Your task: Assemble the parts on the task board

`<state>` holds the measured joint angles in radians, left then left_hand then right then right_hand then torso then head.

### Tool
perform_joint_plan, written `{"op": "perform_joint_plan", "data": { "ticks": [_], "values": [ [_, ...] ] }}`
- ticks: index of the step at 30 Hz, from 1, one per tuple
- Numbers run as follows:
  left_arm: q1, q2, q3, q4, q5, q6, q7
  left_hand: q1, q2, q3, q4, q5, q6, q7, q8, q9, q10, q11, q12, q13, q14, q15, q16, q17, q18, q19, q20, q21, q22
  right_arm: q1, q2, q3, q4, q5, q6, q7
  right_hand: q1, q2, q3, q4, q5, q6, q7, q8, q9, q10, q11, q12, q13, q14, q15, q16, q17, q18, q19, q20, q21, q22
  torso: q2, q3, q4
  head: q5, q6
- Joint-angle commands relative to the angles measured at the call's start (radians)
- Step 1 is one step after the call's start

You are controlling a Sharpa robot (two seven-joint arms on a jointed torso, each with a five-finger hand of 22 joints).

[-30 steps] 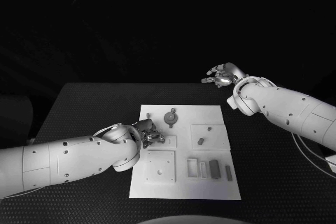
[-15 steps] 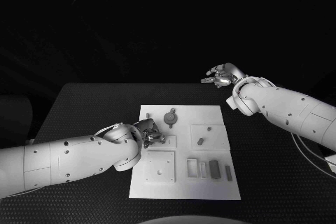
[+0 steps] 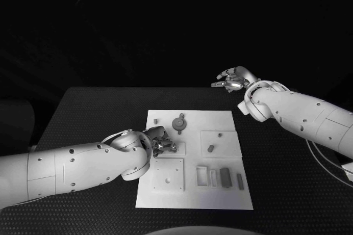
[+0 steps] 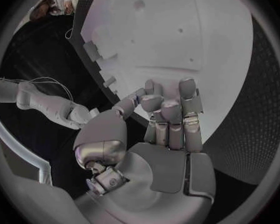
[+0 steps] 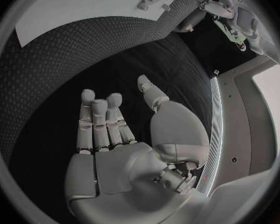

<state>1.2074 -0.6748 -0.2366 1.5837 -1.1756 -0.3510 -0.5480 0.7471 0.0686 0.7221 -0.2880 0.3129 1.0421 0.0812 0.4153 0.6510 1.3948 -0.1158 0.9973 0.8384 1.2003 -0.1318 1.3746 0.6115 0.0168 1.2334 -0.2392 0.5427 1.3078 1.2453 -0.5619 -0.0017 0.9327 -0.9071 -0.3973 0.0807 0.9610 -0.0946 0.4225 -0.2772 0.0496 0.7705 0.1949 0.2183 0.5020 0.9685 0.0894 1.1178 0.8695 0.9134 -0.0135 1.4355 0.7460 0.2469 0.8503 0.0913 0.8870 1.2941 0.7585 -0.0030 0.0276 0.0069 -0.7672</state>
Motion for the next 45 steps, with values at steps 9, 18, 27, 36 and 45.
{"op": "perform_joint_plan", "data": {
  "ticks": [9, 18, 27, 36, 45],
  "values": [
    [-0.006, 0.002, -0.004, 0.0, -0.023, 0.045, -0.005, 0.002, 0.013, 0.026, -0.006, 0.014, 0.223, -0.105, 0.01, 0.009, -0.008, -0.016, 0.008, 0.001, -0.014, -0.006, 0.011, -0.003, 0.024, 0.007, 0.004, 0.007, 0.023, -0.002, 0.002, 0.0, 0.0, 0.0, 0.014, 0.003, -0.012, 0.001, -0.006, 0.001, 0.0, 0.008, 0.0, 0.004, -0.001, -0.15, -0.005, 0.004, -0.003, 0.0, -0.007, 0.006, -0.002, 0.015, -0.003, 0.007, -0.003, 0.001, 0.0, -0.0001, 0.0003, 0.001, -0.002],
    [-0.006, -0.003, -0.004, 0.0, -0.036, 0.027, -0.005, 0.004, 0.01, 0.029, -0.006, 0.014, 0.223, -0.105, 0.011, 0.01, -0.008, -0.016, 0.009, 0.001, -0.014, -0.007, 0.014, -0.004, 0.025, 0.008, 0.004, 0.01, 0.023, -0.004, 0.002, 0.0, 0.0, 0.0, 0.014, 0.004, -0.013, 0.002, -0.006, 0.0, 0.0, 0.008, 0.0, 0.004, -0.002, -0.15, -0.005, 0.004, -0.003, -0.001, -0.007, 0.007, -0.002, 0.015, -0.003, 0.007, -0.004, 0.002, 0.0, -0.0006, 0.0005, 0.001, -0.001],
    [-0.006, -0.022, -0.003, 0.012, -0.043, 0.029, -0.007, 0.007, 0.006, 0.035, -0.006, 0.018, 0.225, -0.106, 0.013, 0.011, -0.008, -0.017, 0.012, 0.001, -0.013, -0.008, 0.017, -0.006, 0.026, 0.009, 0.003, 0.014, 0.023, -0.004, 0.0, 0.0, -0.001, 0.0, 0.014, 0.003, -0.015, 0.002, -0.007, 0.001, 0.0, 0.008, 0.0, 0.004, -0.002, -0.15, -0.004, 0.005, -0.004, -0.001, -0.007, 0.007, -0.002, 0.015, -0.003, 0.008, -0.004, 0.002, 0.0, -0.001, 0.0007, -0.002, -0.002],
    [-0.006, -0.024, -0.003, 0.012, -0.056, 0.01, -0.008, 0.013, -0.001, 0.043, -0.006, 0.06, 0.226, -0.107, 0.017, 0.014, -0.009, -0.018, 0.017, 0.003, -0.012, -0.008, 0.024, -0.01, 0.027, 0.009, 0.003, 0.023, 0.023, -0.005, 0.001, 0.0, -0.004, 0.0, 0.014, 0.003, -0.017, 0.002, -0.007, 0.002, 0.0, 0.008, 0.0, 0.004, -0.002, -0.15, -0.004, 0.006, -0.005, -0.001, -0.007, 0.007, -0.003, 0.015, -0.004, 0.008, -0.004, 0.002, 0.0, -0.0002, 0.001, -0.001, -0.004],
    [-0.006, -0.021, -0.003, 0.01, -0.061, -0.025, -0.005, 0.059, -0.044, 0.033, -0.002, 0.035, 0.226, -0.108, 0.019, 0.016, -0.008, -0.018, 0.019, -0.002, -0.009, -0.01, 0.027, -0.022, 0.029, 0.014, 0.002, 0.031, 0.02, -0.006, 0.001, 0.0, -0.006, 0.0, 0.016, 0.0, -0.021, 0.003, -0.008, 0.004, 0.0, 0.008, 0.0, 0.004, -0.002, -0.151, -0.004, 0.006, -0.006, -0.002, -0.007, 0.008, -0.004, 0.015, -0.004, 0.008, -0.004, 0.002, 0.0, -0.0005, 0.0003, -0.001, -0.003]
  ]
}}
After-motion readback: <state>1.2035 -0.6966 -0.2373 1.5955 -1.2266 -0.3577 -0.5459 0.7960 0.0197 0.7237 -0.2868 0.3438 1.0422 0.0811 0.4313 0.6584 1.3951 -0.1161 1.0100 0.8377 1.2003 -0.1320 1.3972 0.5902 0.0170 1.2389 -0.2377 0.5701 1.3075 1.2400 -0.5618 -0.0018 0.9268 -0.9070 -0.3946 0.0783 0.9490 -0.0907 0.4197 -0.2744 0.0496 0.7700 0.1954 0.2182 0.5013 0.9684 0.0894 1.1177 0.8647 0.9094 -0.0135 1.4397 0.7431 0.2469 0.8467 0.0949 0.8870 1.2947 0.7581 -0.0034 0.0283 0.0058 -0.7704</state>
